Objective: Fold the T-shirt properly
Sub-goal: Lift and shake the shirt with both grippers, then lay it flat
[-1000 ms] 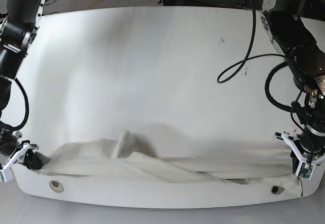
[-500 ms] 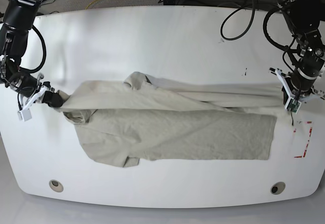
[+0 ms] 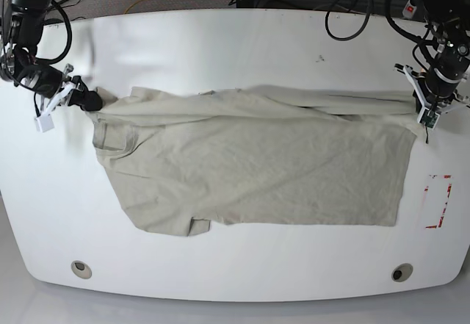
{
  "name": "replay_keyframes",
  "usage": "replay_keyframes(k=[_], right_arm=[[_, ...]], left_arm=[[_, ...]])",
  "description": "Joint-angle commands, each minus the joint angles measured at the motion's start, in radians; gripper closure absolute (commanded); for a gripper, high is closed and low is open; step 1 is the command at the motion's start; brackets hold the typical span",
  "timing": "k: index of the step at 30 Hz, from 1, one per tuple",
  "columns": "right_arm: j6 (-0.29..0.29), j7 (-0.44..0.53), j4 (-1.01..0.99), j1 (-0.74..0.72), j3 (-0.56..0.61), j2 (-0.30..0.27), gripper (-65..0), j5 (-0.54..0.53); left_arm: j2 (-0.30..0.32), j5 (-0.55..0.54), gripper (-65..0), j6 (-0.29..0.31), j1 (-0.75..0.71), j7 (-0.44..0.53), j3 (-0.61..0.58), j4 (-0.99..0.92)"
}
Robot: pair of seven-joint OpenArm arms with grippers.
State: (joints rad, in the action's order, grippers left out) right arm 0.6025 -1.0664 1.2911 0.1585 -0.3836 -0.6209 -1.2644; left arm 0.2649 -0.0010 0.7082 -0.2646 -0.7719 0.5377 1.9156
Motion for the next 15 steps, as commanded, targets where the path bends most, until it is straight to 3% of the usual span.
replay_keyframes(k=[1,12,15], right_arm=[[0.026,0.019,0.017,0.016,-0.012,-0.030,0.0,-0.042],[0.029,-0.025,0.064,0.129,-0.012,-0.027,-0.6,-0.056],[0.029,-0.027,0.089,0.146,-0.013,-0.026,-13.3,-0.056]], left_arm=[[0.018,0.006,-1.0,-0.010,-0.011,0.022,0.019,0.012],[0.018,0.003,-1.5,-0.010,-0.088,0.076,0.055,-0.003],[0.017,0.008,-4.4,-0.010,-0.088,0.071,0.055,-0.003]])
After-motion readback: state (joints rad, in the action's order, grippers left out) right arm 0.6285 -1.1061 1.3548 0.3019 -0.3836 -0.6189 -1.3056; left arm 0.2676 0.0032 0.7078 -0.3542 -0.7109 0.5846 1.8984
